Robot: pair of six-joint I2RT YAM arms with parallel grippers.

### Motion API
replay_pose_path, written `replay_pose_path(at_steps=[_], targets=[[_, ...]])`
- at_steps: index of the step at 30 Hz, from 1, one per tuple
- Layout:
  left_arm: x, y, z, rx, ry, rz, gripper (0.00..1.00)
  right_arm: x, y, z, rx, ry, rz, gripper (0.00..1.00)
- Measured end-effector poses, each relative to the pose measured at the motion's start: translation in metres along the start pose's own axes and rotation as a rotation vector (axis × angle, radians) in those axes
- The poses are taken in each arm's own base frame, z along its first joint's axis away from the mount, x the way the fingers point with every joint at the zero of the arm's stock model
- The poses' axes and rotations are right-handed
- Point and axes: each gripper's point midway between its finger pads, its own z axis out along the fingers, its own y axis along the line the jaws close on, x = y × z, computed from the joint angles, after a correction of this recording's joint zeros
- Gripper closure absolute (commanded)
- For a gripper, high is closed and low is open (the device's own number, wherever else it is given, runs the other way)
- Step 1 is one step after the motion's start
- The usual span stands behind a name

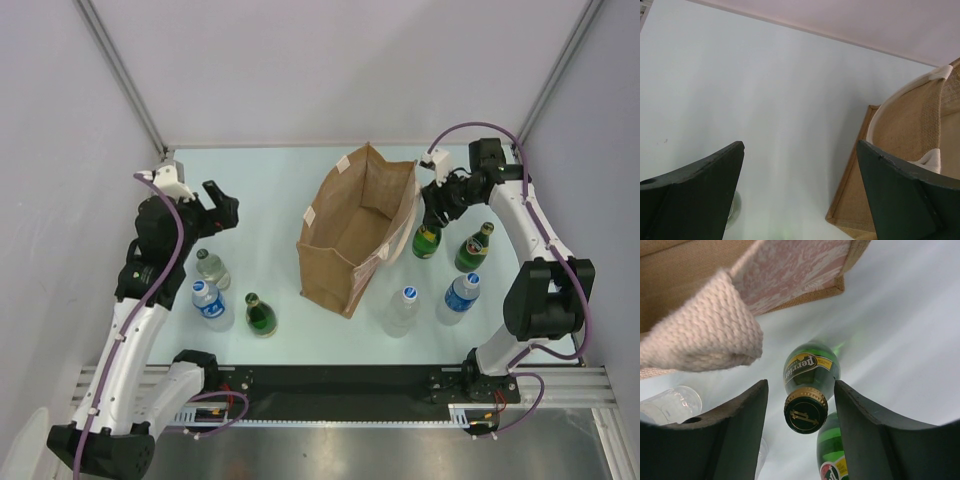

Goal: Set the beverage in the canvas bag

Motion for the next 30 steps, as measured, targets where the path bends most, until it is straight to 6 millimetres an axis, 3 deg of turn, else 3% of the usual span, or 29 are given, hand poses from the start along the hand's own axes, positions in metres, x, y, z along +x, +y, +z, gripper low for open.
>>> replay_pose_path(at_steps=[6,12,13,16,25,30], targets=[[0.002,0.001,0.003,-0.004,0.01,0.0,0.0,0.004,0.0,0.001,0.0,0.008,0.009,0.52],[0.003,0.001,0.004,-0.004,0.013,0.001,0.0,0.001,-0.005,0.0,0.019,0.001,-0.004,0.81],[0.003,0.001,0.004,-0.004,0.013,0.001,0.0,0.001,-0.005,0.0,0.02,0.0,-0.005,0.9],[0.003,0.001,0.004,-0.005,0.013,0.001,0.0,0.001,-0.005,-0.001,0.025,0.002,-0.007,1.0],[-0.001,-0.003,0.003,0.012,0.009,-0.007,0.0,-0.004,-0.01,-0.017,0.077,-0.002,0.063,1.0],[-0.016,-0.019,0.002,0.073,-0.005,-0.012,0.0,-0.041,-0.03,-0.056,0.178,-0.081,0.087,1.0]])
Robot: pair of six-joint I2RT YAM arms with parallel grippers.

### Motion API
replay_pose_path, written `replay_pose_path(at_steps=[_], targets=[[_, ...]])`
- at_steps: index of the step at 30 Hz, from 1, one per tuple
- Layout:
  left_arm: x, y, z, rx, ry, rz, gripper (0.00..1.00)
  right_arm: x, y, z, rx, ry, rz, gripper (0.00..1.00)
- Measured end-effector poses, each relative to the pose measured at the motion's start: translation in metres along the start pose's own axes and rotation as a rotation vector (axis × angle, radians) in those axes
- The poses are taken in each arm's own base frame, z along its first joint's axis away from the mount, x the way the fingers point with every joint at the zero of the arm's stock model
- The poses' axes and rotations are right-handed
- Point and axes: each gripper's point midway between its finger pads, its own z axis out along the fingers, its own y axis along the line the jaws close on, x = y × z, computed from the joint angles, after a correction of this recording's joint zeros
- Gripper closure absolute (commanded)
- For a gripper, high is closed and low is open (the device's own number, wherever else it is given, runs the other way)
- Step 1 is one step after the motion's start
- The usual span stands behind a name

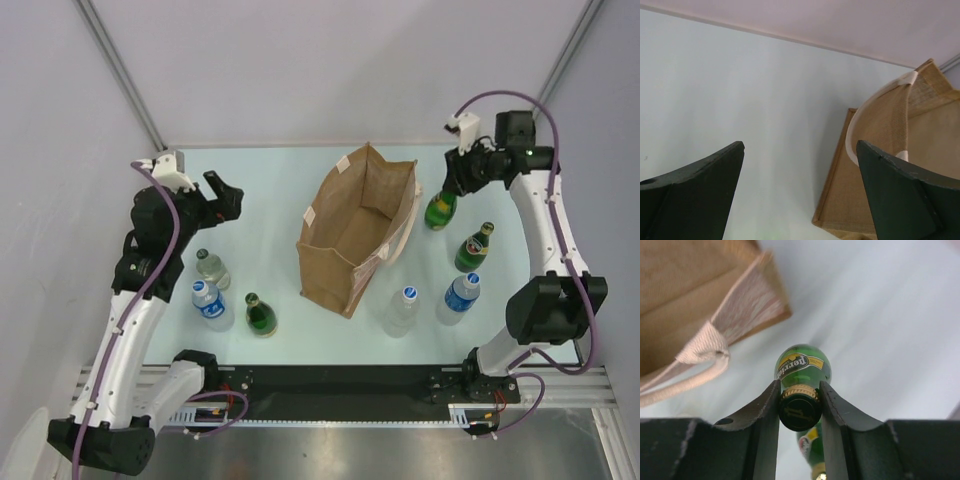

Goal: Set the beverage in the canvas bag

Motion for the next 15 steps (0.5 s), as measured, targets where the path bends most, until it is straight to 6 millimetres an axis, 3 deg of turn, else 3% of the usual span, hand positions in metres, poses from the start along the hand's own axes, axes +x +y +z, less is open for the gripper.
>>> replay_pose_path(at_steps=[3,7,11,15], targets=[[-0.007,-0.009,0.001,0.037,-0.001,-0.007,0.0,-0.041,-0.017,-0.032,0.084,-0.095,-0.018,1.0],[-0.01,-0.018,0.004,0.076,0.002,-0.013,0.0,-0.099,-0.024,-0.082,0.18,-0.231,-0.07,1.0],[-0.006,-0.022,0.009,0.1,0.024,-0.015,0.0,-0.165,-0.013,-0.135,0.234,-0.413,-0.143,1.0],[-0.002,-0.025,0.011,0.12,0.042,-0.017,0.0,-0.205,0.018,-0.161,0.211,-0.54,-0.204,1.0]])
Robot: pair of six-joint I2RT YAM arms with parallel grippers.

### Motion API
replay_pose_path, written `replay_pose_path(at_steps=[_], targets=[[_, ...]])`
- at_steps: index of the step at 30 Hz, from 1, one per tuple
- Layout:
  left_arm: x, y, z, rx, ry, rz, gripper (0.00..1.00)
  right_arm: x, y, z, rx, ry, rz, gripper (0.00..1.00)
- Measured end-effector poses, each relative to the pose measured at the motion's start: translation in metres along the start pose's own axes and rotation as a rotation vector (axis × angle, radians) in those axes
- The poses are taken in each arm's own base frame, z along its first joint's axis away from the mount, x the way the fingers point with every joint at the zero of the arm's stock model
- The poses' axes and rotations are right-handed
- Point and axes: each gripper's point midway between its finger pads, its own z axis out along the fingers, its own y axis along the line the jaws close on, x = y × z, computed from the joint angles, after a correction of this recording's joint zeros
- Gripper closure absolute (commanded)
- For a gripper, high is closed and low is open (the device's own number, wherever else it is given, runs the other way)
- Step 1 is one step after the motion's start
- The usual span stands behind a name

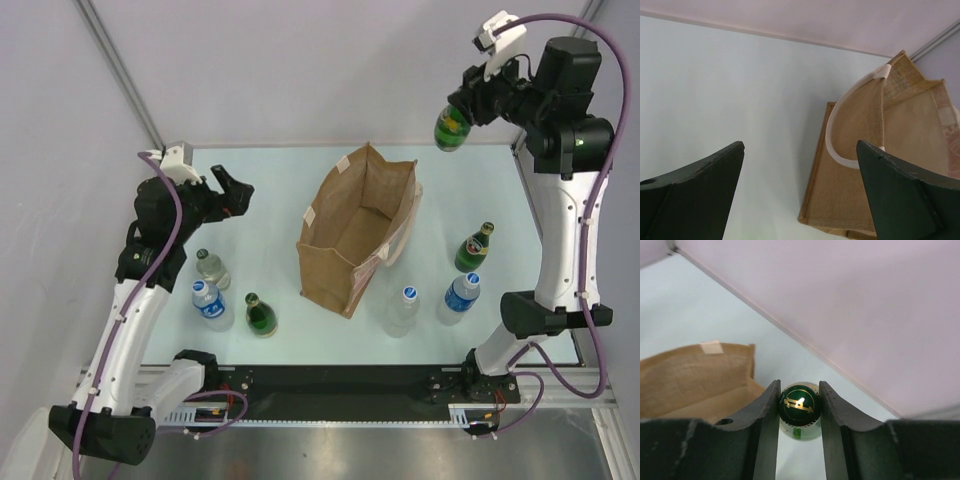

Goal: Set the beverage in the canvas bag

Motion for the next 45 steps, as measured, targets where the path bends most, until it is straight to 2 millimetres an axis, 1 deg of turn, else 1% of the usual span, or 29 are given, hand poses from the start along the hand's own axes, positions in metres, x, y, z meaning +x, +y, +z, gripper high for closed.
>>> replay_pose_path(at_steps=[1,3,5,8,11,15,19,20,21,24,27,29,33,38,40,41,43,44,45], targets=[[0.001,-0.001,0.0,0.006,0.003,-0.001,0.0,-0.007,0.009,0.001,-0.022,-0.017,-0.002,1.0],[0.001,-0.003,0.0,0.018,0.008,-0.003,0.0,-0.015,0.033,0.007,-0.085,-0.036,0.005,1.0],[0.002,-0.004,0.0,0.023,0.009,-0.005,0.0,-0.016,0.057,0.016,-0.158,-0.033,0.019,1.0],[0.001,-0.005,-0.001,0.026,0.008,-0.004,0.0,-0.012,0.09,0.032,-0.262,-0.016,0.039,1.0],[0.0,-0.007,-0.003,0.035,0.003,-0.003,0.0,0.001,0.114,0.048,-0.336,0.022,0.057,1.0],[-0.003,-0.011,-0.009,0.05,-0.009,0.0,0.0,0.029,0.137,0.074,-0.412,0.092,0.081,1.0],[-0.005,-0.012,-0.014,0.056,-0.022,0.002,0.0,0.071,0.157,0.107,-0.47,0.18,0.106,1.0],[-0.005,-0.012,-0.015,0.056,-0.023,0.002,0.0,0.08,0.16,0.113,-0.479,0.199,0.108,1.0],[-0.004,-0.012,-0.016,0.056,-0.024,0.003,0.0,0.093,0.165,0.123,-0.49,0.223,0.111,1.0],[0.0,-0.011,-0.018,0.052,-0.019,0.002,0.0,0.127,0.175,0.143,-0.506,0.271,0.113,1.0],[0.005,-0.009,-0.019,0.048,-0.009,0.0,0.0,0.158,0.183,0.159,-0.516,0.299,0.109,1.0],[0.008,-0.008,-0.019,0.045,-0.005,-0.001,0.0,0.174,0.187,0.167,-0.517,0.306,0.104,1.0],[0.012,-0.005,-0.019,0.036,0.007,-0.003,0.0,0.198,0.191,0.18,-0.508,0.306,0.086,1.0],[0.016,-0.002,-0.018,0.027,0.016,-0.005,0.0,0.212,0.191,0.192,-0.485,0.286,0.07,1.0],[0.016,-0.002,-0.018,0.025,0.017,-0.006,0.0,0.218,0.191,0.196,-0.477,0.28,0.061,0.98],[0.016,-0.001,-0.018,0.022,0.016,-0.006,0.0,0.221,0.191,0.197,-0.474,0.277,0.056,0.89],[0.016,-0.001,-0.017,0.017,0.014,-0.005,0.0,0.228,0.19,0.198,-0.471,0.28,0.053,0.84],[0.015,0.0,-0.017,0.014,0.013,-0.005,0.0,0.23,0.19,0.198,-0.472,0.284,0.053,0.77],[0.015,0.0,-0.017,0.012,0.014,-0.005,0.0,0.233,0.191,0.198,-0.473,0.287,0.053,0.73]])
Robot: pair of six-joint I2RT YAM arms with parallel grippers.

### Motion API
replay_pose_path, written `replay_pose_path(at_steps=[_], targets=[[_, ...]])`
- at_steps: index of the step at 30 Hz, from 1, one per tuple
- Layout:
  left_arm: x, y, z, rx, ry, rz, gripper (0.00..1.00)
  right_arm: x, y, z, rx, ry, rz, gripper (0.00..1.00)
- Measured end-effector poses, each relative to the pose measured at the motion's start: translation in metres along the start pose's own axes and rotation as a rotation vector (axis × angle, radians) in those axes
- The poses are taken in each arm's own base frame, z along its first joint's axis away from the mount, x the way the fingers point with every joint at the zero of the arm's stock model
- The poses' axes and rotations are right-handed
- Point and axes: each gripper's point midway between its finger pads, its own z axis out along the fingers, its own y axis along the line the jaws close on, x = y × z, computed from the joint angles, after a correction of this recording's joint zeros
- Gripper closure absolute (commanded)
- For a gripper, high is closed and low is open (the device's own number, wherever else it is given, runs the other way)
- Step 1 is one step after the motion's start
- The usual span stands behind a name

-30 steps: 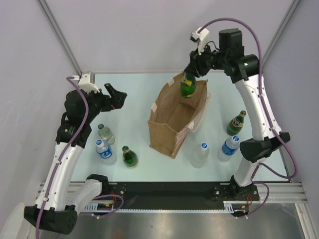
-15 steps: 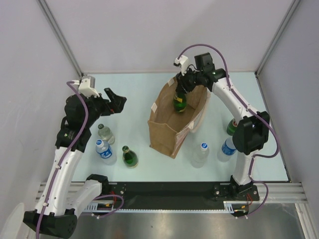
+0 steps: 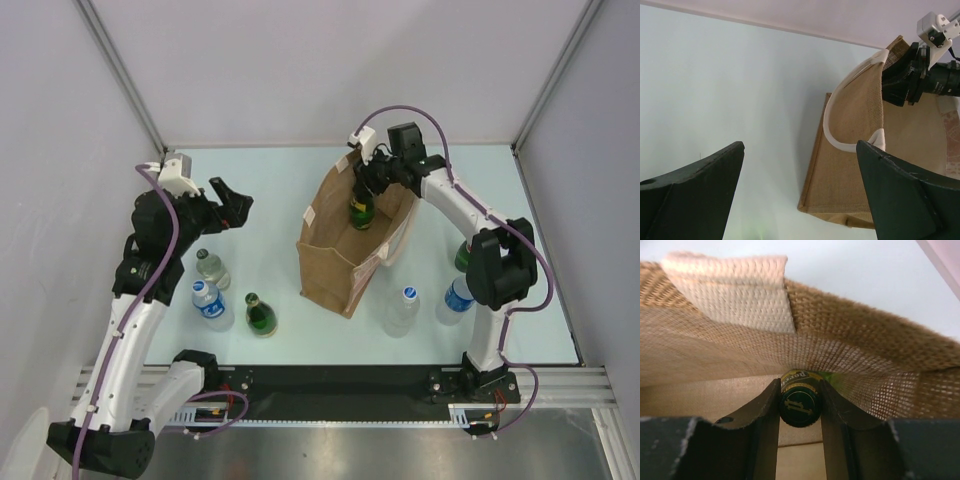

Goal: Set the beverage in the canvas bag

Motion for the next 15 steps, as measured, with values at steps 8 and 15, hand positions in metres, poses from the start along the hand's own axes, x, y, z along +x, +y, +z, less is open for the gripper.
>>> replay_pose_path(at_steps=[8,15], targets=[[0.003,0.002,0.002,-0.009,0.014,-0.002,0.0,-0.002,-0.005,-0.003,0.002,-0.02,-0.033,0.34],[0.013,0.008,0.0,-0.033,0.053,-0.002,0.0,-0.028,0.002,-0.027,-0.032,-0.057,-0.053,0.27]])
